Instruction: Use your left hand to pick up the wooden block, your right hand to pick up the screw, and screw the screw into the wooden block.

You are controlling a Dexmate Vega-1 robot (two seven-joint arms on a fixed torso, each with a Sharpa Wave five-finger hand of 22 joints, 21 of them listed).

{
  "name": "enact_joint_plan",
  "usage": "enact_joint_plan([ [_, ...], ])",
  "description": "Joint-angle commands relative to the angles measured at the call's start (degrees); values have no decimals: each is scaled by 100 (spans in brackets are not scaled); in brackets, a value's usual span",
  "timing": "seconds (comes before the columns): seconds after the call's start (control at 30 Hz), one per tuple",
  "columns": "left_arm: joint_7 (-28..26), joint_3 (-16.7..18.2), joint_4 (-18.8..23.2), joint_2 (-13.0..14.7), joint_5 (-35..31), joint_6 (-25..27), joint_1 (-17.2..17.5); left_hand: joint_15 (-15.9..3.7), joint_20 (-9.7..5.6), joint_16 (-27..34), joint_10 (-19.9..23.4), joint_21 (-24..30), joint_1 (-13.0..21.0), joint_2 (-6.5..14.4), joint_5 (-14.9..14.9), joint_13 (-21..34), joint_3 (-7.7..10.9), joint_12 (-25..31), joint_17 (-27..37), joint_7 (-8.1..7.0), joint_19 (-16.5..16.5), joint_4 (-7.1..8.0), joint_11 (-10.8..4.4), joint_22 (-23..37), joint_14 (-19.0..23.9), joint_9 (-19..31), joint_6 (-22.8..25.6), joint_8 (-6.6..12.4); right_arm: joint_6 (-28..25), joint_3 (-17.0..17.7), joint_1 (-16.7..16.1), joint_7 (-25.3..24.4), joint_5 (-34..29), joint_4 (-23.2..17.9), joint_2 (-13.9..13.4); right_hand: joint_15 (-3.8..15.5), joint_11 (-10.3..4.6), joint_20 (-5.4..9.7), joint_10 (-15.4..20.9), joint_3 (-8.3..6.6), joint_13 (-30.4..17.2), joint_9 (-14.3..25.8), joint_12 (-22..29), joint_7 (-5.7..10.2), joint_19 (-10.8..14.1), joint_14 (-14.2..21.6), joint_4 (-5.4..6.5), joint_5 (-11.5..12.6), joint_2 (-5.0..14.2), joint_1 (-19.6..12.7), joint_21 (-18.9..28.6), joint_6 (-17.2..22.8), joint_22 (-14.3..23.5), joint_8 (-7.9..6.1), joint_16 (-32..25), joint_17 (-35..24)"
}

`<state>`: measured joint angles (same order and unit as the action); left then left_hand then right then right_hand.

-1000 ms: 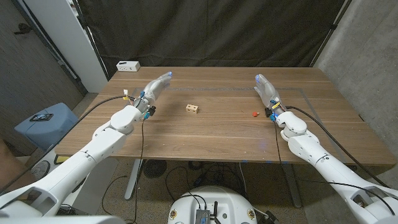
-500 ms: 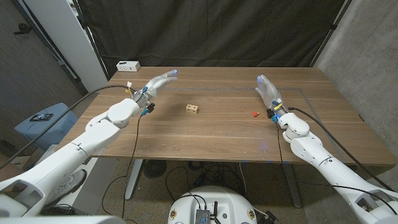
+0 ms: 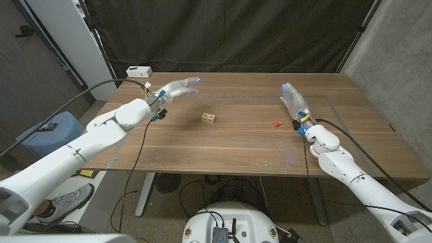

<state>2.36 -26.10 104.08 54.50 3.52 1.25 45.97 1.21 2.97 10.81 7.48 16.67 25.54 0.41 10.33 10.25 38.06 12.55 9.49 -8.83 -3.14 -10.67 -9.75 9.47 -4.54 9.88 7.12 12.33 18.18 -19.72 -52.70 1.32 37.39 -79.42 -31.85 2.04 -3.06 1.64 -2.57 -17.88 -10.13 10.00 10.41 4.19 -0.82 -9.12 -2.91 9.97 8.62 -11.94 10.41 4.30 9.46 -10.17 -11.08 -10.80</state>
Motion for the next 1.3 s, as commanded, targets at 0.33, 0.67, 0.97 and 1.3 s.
enact_joint_plan([
  [0.33,846,-649,1241,492,-2421,1486,-607,-66,228,3,405,-197,639,-359,34,47,-67,92,22,-140,172,-18,-147,23,191,20,245,22,-6,59,-122,-34,62,-78,-35,108,-43,295,0,-23,-21,27,34,30,29,-41,19,28,-2,14,42,-13,17,-37,-31,-10],
  [0.67,1047,-1010,1549,226,-3831,1945,-766,-83,272,-11,635,-392,1011,-616,85,54,-144,104,24,-198,62,-2,-217,27,242,21,433,39,-10,89,-133,-32,96,-51,-43,95,-37,288,-1,-25,-21,27,35,35,32,-43,15,30,-3,15,43,-18,17,-37,-31,-8],
  [0.97,1562,-1289,1623,-67,-4935,2261,-899,-115,254,-41,1023,-604,1550,-886,180,57,-279,103,24,-317,-214,33,-252,43,192,24,768,54,-17,128,-167,-46,142,-38,-49,90,-12,285,-1,-25,-22,27,35,25,36,-44,15,30,-4,19,44,-27,17,-36,-32,-9],
  [1.3,2243,-1558,1474,-406,-5889,2268,-1047,-71,357,-67,1019,-643,1683,-950,203,58,-398,28,22,-238,-451,77,-254,49,37,24,741,-22,-34,133,-125,-25,168,48,-29,81,-28,284,-4,-29,-22,27,35,26,37,-49,10,31,-4,16,43,-30,17,-37,-30,-7],
])
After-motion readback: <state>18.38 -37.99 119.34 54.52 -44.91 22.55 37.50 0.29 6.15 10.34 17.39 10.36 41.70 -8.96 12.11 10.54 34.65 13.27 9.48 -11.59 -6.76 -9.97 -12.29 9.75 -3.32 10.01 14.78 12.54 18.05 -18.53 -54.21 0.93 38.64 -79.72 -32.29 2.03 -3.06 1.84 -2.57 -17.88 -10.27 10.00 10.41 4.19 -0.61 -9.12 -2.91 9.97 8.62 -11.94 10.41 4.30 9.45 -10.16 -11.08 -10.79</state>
